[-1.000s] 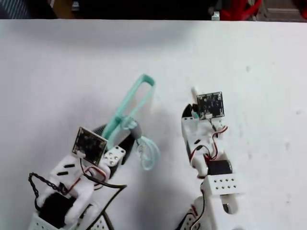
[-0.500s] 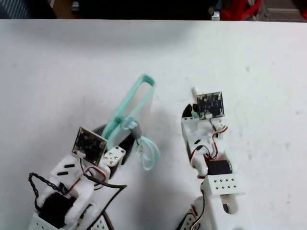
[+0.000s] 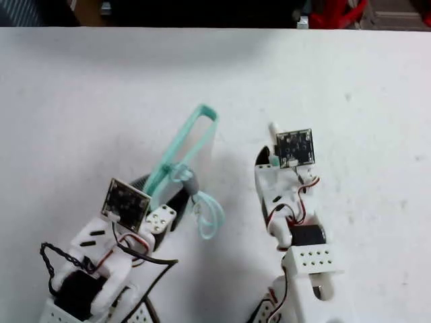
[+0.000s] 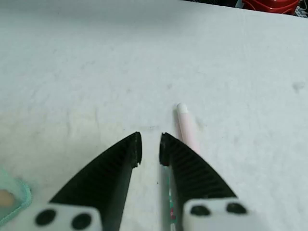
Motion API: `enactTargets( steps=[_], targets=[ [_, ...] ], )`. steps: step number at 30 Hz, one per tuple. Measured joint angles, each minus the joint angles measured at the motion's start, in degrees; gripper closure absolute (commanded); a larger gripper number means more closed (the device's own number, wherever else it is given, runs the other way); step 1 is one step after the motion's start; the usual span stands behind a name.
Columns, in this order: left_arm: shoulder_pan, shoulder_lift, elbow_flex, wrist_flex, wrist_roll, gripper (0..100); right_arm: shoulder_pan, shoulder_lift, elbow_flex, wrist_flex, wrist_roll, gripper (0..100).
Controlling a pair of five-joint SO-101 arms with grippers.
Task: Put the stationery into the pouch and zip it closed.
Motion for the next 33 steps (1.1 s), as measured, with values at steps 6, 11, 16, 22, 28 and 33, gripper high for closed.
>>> enactTargets(
  steps=[6,11,16,22,28,33],
  targets=[
    [0.00,0.00,0.00,0.00,0.00,84,0.00,0.00,0.00,0.00,0.00,95.1],
    [0.00,0.00,0.00,0.00,0.00,84,0.00,0.00,0.00,0.00,0.00,90.9],
    [0.00,0.00,0.00,0.00,0.00,84,0.00,0.00,0.00,0.00,0.00,85.4],
    [0.00,0.00,0.00,0.00,0.00,84,0.00,0.00,0.00,0.00,0.00,90.9],
    [0.00,0.00,0.00,0.00,0.00,84,0.00,0.00,0.00,0.00,0.00,90.1],
    [0.00,0.00,0.00,0.00,0.00,84,0.00,0.00,0.00,0.00,0.00,81.8]
  ],
)
